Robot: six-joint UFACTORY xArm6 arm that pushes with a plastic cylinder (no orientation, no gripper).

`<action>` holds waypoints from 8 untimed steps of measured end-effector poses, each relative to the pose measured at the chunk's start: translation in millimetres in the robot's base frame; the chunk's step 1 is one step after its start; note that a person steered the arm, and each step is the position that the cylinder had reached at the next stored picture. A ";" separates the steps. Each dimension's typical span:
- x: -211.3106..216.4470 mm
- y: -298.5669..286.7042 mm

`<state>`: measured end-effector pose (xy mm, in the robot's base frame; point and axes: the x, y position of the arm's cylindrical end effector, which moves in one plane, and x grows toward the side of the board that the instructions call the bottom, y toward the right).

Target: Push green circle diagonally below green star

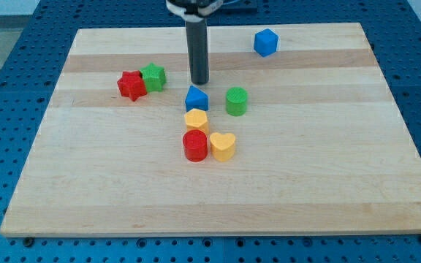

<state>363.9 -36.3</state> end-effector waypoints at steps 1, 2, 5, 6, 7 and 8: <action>43.2 -8.5; 58.4 -9.7; 64.1 102.3; 46.6 94.4; 53.7 45.7; 56.9 9.2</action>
<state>420.8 -27.0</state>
